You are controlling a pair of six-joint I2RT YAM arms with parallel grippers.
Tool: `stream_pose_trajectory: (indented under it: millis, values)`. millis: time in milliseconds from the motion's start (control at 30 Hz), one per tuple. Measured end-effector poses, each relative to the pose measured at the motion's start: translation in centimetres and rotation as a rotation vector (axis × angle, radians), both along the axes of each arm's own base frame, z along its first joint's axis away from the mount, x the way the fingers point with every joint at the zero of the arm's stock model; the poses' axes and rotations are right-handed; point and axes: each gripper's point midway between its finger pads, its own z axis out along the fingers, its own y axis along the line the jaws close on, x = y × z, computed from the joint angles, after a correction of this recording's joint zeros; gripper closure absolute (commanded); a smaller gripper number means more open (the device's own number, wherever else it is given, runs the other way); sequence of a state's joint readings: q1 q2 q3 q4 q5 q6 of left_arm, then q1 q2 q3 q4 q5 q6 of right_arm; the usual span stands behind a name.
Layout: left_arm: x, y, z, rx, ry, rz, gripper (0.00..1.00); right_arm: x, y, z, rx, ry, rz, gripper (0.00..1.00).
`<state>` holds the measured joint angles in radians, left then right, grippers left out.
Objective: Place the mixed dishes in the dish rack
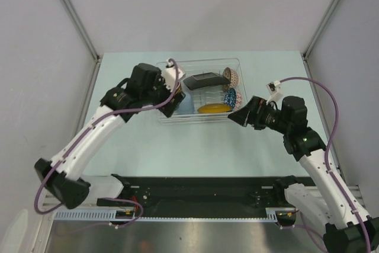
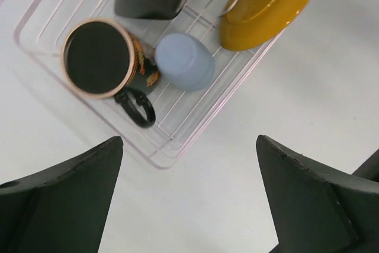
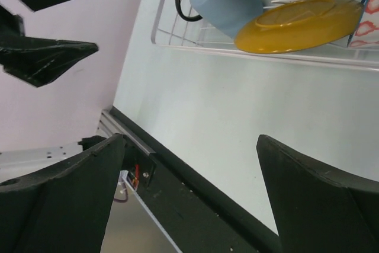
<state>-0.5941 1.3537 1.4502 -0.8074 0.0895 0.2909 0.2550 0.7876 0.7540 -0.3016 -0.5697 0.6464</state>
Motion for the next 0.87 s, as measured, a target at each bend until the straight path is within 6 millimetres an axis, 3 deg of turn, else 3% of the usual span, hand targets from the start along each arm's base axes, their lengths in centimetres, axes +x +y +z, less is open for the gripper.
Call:
stream_pose_trajectory:
  millis: [67, 200, 300, 467, 633, 867]
  values:
    - [-1.1, 1.7, 0.3, -0.024, -0.033, 0.061, 0.0, -0.2, 0.3, -0.2, -0.055, -0.009, -0.006, 0.0]
    - [-3.8, 5.4, -2.0, -0.015, -0.064, 0.164, 0.0, -0.1, 0.5, 0.9, -0.176, -0.091, -0.048, 0.0]
    - [-4.4, 7.2, -1.0, -0.036, -0.134, 0.22, 0.0, 0.5, 0.1, 1.5, -0.241, -0.123, -0.088, 0.0]
    - [-4.9, 8.7, 2.7, -0.17, -0.268, 0.296, 0.0, 1.7, 0.2, 0.4, -0.328, -0.101, -0.12, 0.0]
    - [-5.0, 10.4, 2.5, -0.242, -0.27, 0.398, 0.0, 1.6, 0.3, -1.2, -0.426, -0.073, -0.113, 0.0]
    - [-4.6, 10.8, 1.5, -0.289, -0.23, 0.464, 0.0, 1.8, -0.1, 0.1, -0.463, -0.118, -0.142, 0.0]
